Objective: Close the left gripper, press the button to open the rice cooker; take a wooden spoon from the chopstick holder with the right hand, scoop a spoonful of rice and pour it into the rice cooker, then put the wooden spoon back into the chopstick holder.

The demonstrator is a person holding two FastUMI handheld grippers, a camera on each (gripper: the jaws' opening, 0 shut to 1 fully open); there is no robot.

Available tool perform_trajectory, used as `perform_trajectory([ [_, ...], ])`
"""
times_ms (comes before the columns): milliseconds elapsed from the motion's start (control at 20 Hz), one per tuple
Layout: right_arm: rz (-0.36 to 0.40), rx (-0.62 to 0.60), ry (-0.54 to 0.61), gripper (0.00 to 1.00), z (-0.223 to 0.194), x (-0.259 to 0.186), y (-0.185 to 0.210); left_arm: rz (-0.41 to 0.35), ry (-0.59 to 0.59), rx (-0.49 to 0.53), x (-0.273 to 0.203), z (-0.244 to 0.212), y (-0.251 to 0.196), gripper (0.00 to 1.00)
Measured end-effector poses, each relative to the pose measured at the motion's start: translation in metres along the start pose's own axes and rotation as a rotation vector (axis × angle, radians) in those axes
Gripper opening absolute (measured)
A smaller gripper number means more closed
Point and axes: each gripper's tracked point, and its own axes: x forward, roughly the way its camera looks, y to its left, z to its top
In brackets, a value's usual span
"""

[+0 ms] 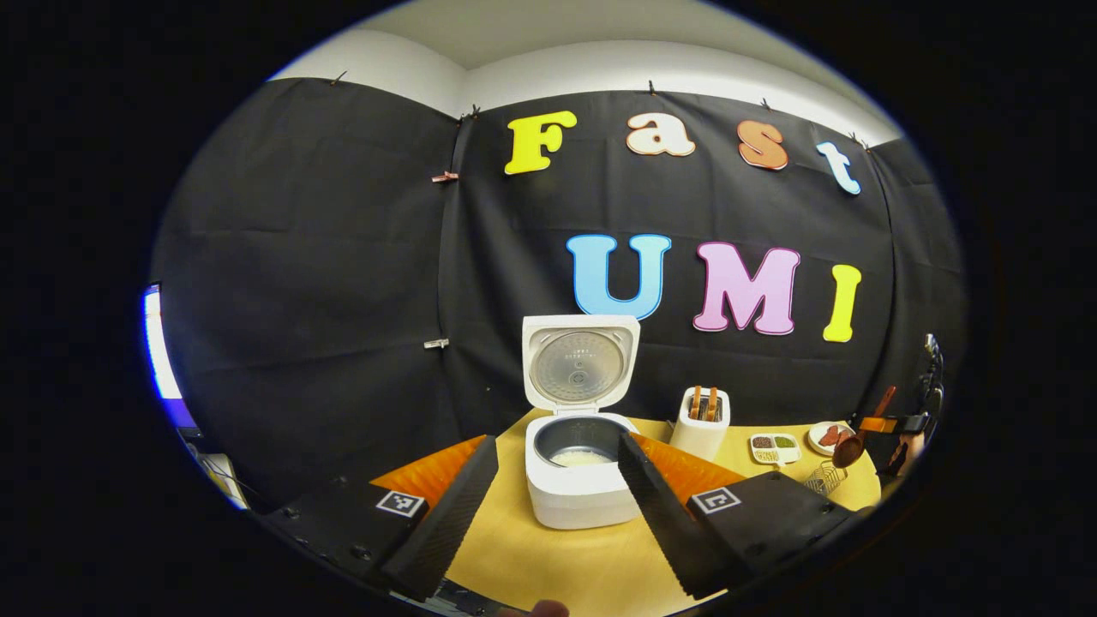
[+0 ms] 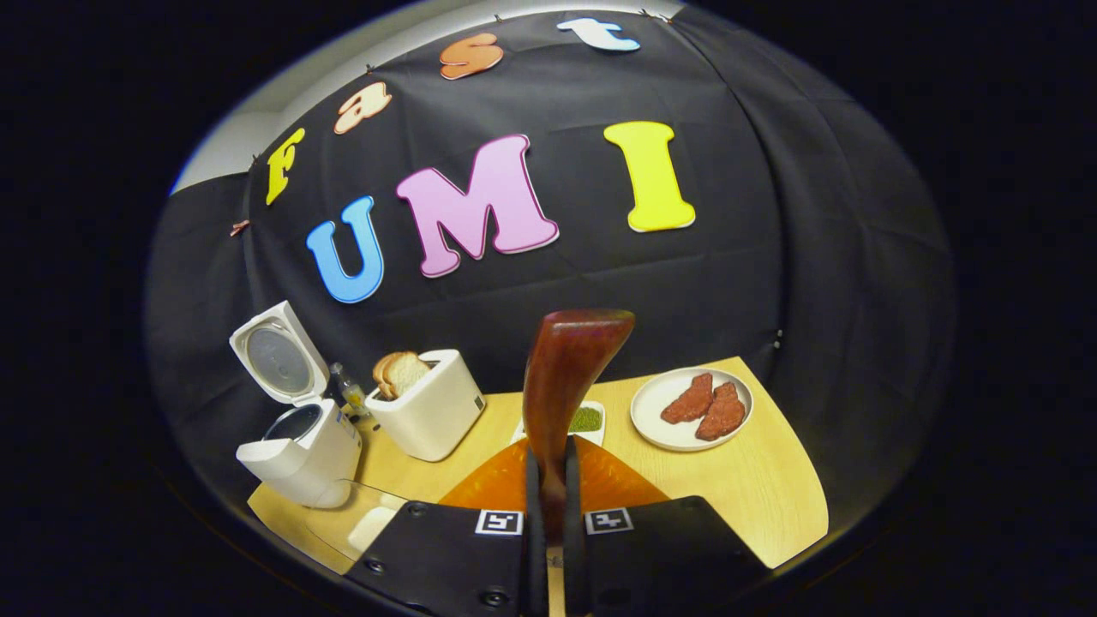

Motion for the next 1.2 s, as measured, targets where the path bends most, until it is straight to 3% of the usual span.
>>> perform_trajectory([
  [300,0.038,-0.023,-0.05,0.12,0.006,-0.037,0.092,-0.066,-0.016,0.014,0.016,-0.003,0.035,0.97],
  [400,0.086,-0.029,-0.037,0.12,-0.006,-0.043,0.132,-0.088,-0.018,0.014,0.02,-0.004,0.042,0.97],
  [600,0.103,-0.091,0.028,0.12,-0.051,-0.035,0.181,-0.125,-0.007,-0.003,0.029,-0.01,0.052,0.97],
  [850,0.021,-0.231,0.11,0.12,-0.11,-0.004,0.201,-0.15,0.019,0.017,0.041,-0.019,0.067,0.97],
  [1000,-0.065,-0.319,0.154,0.12,-0.14,0.016,0.195,-0.161,0.031,0.015,0.048,-0.022,0.074,0.97],
  [1100,-0.066,-0.381,0.182,0.12,-0.156,0.026,0.199,-0.165,0.035,0.003,0.051,-0.023,0.078,0.97],
  [1150,-0.069,-0.431,0.189,0.17,-0.162,0.031,0.2,-0.166,0.036,0.005,0.052,-0.024,0.08,0.97],
  [1200,-0.079,-0.49,0.194,0.12,-0.164,0.034,0.199,-0.166,0.038,0.011,0.054,-0.025,0.083,0.97],
])
